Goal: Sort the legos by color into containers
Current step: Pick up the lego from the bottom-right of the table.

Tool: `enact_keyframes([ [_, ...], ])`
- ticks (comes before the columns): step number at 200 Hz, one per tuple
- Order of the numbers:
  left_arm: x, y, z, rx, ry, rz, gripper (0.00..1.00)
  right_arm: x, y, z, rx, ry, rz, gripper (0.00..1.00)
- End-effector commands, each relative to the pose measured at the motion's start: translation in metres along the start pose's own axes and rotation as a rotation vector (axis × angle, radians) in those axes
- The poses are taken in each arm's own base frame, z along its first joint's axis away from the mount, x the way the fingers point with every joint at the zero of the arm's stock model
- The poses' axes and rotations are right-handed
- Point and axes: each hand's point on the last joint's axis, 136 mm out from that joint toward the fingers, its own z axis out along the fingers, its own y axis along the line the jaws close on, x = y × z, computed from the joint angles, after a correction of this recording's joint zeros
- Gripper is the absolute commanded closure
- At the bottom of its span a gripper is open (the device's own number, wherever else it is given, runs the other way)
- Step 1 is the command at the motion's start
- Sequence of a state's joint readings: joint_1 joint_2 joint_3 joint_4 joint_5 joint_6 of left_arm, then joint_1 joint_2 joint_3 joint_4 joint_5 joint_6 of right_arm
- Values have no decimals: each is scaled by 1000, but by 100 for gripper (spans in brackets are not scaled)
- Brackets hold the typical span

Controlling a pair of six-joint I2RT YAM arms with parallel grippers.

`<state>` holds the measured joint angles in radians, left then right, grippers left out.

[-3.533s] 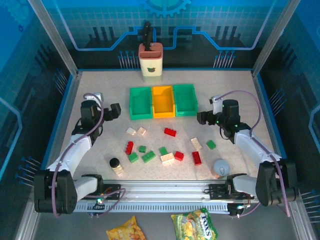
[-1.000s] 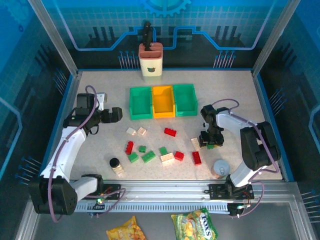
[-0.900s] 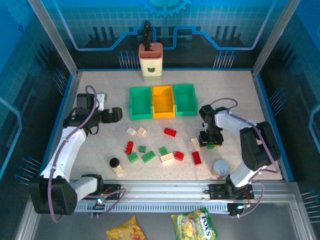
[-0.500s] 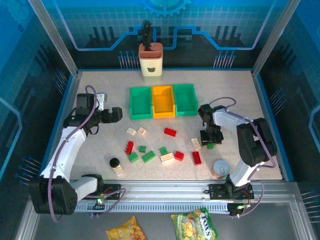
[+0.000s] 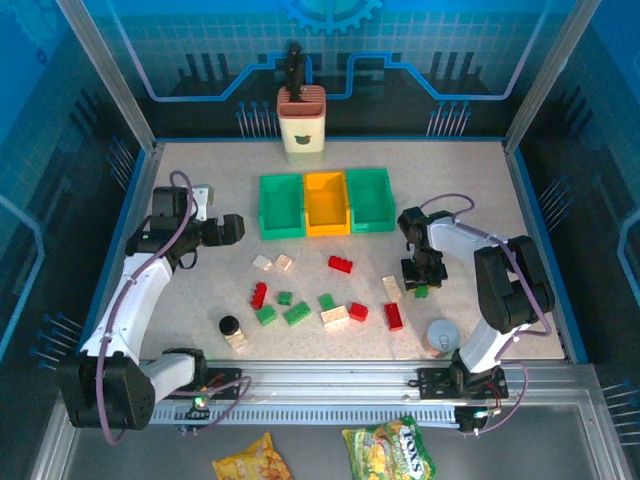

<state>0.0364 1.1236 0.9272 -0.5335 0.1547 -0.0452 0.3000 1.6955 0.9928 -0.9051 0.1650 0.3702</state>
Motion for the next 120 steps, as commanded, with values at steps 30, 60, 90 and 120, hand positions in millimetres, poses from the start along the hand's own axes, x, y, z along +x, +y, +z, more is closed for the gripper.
enact_keyframes([
  [30, -1, -2, -1, 21, -14, 4, 1, -1, -1, -12, -12, -8, 11, 64],
  [60, -1, -2, -2, 22, -15, 3, 1, -11, 4, -29, -15, -39, -4, 64],
  [90, -1, -2, -2, 22, -16, 1, 1, -27, 11, -48, -20, -79, -19, 64],
  [120, -2, -1, -3, 20, -22, 1, 1, -49, 22, -67, -38, -120, -33, 64],
])
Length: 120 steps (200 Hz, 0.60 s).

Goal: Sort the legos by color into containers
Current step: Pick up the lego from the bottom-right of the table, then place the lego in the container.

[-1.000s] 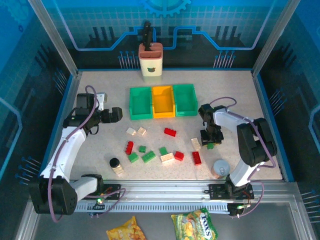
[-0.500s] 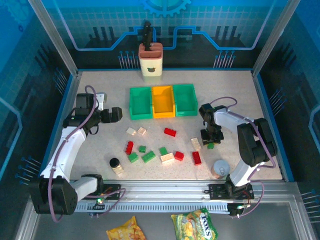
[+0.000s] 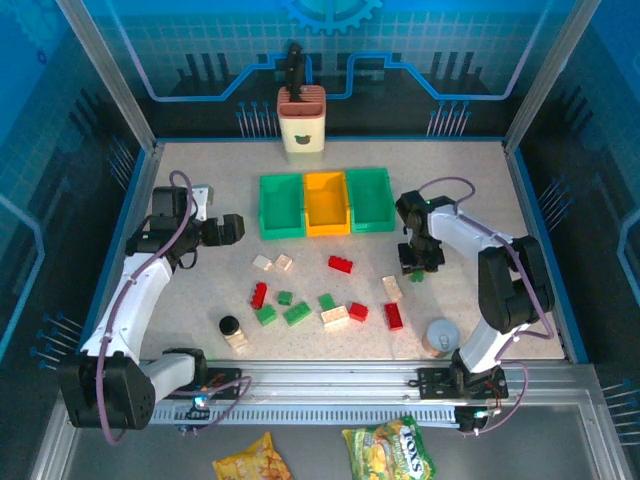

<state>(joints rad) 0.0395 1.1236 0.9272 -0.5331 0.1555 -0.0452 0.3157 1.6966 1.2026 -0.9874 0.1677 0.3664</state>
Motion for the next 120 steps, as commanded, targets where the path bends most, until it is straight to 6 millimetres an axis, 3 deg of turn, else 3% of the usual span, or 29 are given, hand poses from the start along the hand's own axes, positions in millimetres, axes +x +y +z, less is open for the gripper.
enact_keyframes([
  [1, -2, -2, -3, 22, -21, 2, 1, -10, 9, -12, -5, 2, -23, 64],
  [78, -3, -2, -5, 21, -26, 1, 1, -90, 55, -43, -57, -109, -64, 65],
  [120, -1, -1, -4, 17, -23, 1, 1, -133, 70, -45, -65, -171, -63, 66],
])
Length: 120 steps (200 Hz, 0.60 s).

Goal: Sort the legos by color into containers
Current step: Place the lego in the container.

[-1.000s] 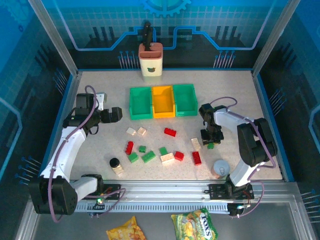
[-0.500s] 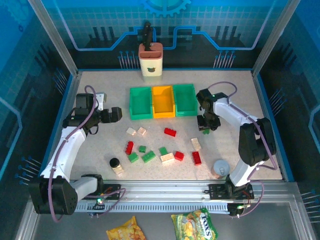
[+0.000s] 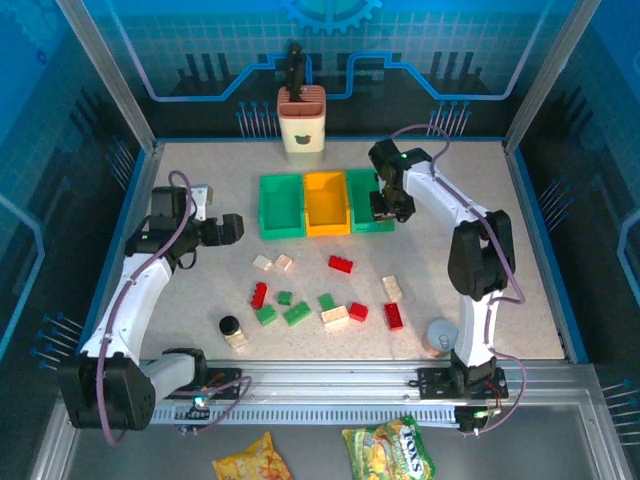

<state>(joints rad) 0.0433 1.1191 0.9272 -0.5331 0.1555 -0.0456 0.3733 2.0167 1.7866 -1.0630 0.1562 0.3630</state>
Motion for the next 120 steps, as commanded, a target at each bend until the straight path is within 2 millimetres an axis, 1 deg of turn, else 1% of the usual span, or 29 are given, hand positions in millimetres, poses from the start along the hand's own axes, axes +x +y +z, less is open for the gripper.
enact_keyframes([
  [1, 0, -2, -3, 19, -19, 3, 1, -12, 8, 5, 6, 8, -15, 66],
  [35, 1, -1, -2, 17, -16, 1, 1, -42, 13, 16, 15, -42, -23, 66],
  [65, 1, 0, -2, 11, -16, 7, 1, -60, 21, 33, 1, -70, -32, 67],
  [86, 1, 1, -2, 7, -15, 7, 1, -70, 24, 45, 4, -68, -43, 67],
  [91, 1, 0, -2, 7, -15, 7, 1, -73, 25, 42, 0, -78, -44, 67],
  [93, 1, 1, -2, 6, -16, 7, 1, -71, 25, 51, 6, -62, -46, 67],
  [96, 1, 1, -2, 6, -15, 7, 1, -71, 25, 56, 8, -55, -48, 67],
  [120, 2, 0, -2, 11, -12, 6, 1, -75, 27, 71, 12, -42, -53, 67],
])
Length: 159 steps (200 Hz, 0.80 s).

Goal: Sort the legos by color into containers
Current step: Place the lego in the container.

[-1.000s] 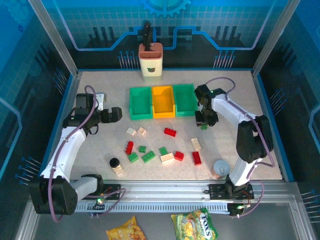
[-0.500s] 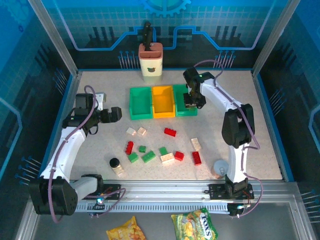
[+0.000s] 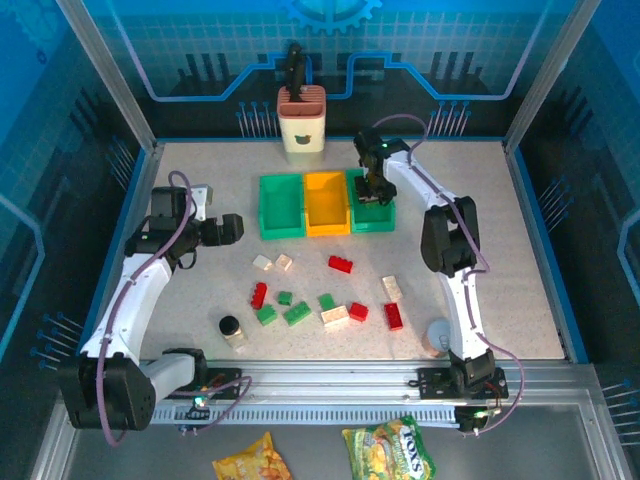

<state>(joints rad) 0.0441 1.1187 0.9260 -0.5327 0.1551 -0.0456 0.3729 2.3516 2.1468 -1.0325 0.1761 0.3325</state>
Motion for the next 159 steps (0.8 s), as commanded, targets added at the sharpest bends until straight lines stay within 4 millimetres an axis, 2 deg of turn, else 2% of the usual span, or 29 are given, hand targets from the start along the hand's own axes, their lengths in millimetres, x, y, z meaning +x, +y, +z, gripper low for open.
enact_keyframes([
  [1, 2, 0, -2, 13, -12, 7, 1, -2, 6, 15, 7, 17, -27, 67],
  [44, 2, 0, -2, 10, -13, 6, 1, -2, 10, 35, 1, 42, -31, 66],
  [77, 2, 0, -2, 8, -13, 6, 1, -1, 10, 37, 1, 47, -30, 61],
  [105, 2, 0, -2, 9, -11, 6, 1, -3, 10, 29, -1, 36, -32, 55],
  [159, 1, 0, -2, 10, -11, 7, 1, -9, 9, -3, 1, -7, -39, 55],
])
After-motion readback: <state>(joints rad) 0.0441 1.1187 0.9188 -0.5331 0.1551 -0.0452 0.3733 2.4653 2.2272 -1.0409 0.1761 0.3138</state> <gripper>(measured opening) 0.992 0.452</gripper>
